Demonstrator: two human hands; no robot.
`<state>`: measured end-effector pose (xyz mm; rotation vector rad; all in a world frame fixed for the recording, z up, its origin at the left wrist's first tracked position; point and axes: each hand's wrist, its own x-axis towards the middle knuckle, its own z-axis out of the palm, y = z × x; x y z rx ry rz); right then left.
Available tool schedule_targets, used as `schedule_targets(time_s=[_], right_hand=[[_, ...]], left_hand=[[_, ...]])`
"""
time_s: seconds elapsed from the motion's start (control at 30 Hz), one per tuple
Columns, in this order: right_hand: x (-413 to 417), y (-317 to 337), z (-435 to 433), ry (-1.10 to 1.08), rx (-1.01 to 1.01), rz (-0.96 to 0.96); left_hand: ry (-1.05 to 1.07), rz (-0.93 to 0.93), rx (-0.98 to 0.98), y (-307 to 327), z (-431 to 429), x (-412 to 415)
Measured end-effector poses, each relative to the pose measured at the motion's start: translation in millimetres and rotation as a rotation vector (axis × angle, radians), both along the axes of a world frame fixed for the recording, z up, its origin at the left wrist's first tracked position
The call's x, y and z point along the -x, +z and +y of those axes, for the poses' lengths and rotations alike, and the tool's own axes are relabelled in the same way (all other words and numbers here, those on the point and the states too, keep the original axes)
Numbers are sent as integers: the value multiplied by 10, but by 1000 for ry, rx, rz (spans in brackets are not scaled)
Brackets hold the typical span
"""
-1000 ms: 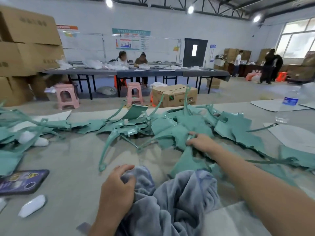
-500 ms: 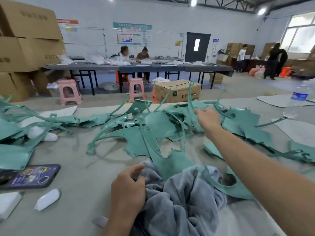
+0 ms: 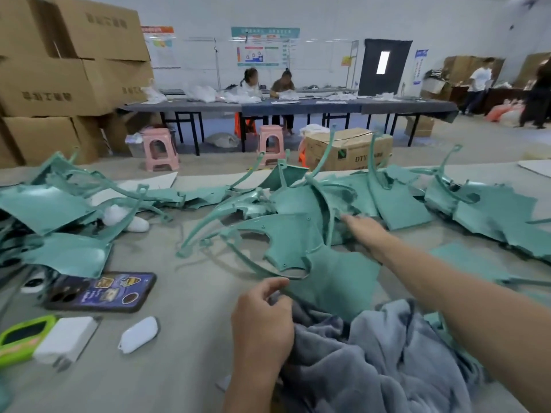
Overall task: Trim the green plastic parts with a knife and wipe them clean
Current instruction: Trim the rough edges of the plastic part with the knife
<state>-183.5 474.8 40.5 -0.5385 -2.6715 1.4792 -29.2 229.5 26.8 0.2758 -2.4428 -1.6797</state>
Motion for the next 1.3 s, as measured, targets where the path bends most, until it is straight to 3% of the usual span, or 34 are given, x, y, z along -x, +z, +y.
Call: schedule_targets(time_s=[0.1,0.2,0.37,0.47,0.57,0.63,0.77,0.83,0.93,1.03,1.1,1.2,1.3], right_hand=[[-172,93,-159,215,-53,-23],[-457,387,-315,376,-98,-29],[-915,800,-363,392,-19,-27],[-1238,968,-345,561,-82,-89],[-1445,953,-388,481,-185,86],[-1556,951,-450,301,-56,274],[-1820,994,-633,18,429,516],[-1936,914,-805,-82,646,537],[-2006,678,-1132,-214,788,492],[-2085,416,-1431,-190,844,473],[-2171,236,-1577,11,799,442],[-2281,21,-1611,280,596,345],[-2292,-12,-1378,391,148,292]], left_hand=[[60,-4,-18,-24,-23,15],[126,46,-165,-7,-43,7],[80,172,-566,104,-54,-57],[-18,257,-640,146,-71,-109],[-123,265,-691,149,-85,-148],[-165,239,-782,182,-97,-149],[-267,107,-810,344,-102,-267],[-422,45,-853,412,-112,-418],[-680,33,-1016,453,-126,-637],[-505,73,-974,467,-159,-743],[-287,35,-943,432,-280,-734],[-222,47,-830,350,-609,-700],[-77,169,-797,245,-957,-632]])
